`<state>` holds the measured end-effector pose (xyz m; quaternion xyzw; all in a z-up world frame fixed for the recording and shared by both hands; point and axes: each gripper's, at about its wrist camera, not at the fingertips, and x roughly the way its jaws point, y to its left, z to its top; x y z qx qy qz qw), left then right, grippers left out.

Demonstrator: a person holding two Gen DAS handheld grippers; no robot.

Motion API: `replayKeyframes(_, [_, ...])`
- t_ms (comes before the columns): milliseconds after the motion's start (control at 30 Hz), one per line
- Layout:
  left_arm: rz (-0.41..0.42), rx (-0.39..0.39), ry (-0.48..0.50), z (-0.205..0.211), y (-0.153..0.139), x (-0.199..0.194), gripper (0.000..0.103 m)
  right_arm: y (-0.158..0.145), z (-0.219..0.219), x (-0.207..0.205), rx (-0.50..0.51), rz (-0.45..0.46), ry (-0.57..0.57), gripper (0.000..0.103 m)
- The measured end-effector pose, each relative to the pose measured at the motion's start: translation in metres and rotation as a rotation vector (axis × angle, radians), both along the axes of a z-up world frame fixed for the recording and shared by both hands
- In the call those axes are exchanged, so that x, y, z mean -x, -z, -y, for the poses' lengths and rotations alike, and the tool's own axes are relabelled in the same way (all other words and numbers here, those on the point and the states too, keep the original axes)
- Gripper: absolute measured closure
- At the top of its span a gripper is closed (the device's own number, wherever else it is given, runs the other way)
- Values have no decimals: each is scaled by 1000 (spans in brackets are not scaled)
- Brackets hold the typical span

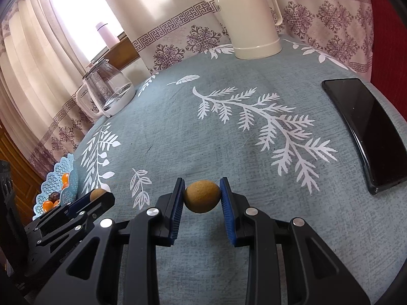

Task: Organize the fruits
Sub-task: 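Carry the kiwi into the basket and open the left gripper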

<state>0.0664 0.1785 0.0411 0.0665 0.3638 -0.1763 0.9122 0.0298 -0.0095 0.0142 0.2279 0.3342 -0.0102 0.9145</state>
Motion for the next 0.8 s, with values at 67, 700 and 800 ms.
replayKeyframes(67, [2,2,-5,-3,-1,2,73,0,0,0,0,0,0,74])
replayKeyframes(700, [52,48,-107,-63,-22,23,73,-1,1,0,0,-1,9,74])
replayKeyframes(800, [70,49,-129,-76,-28,28,73,0,1,-1,0,-7,12,74])
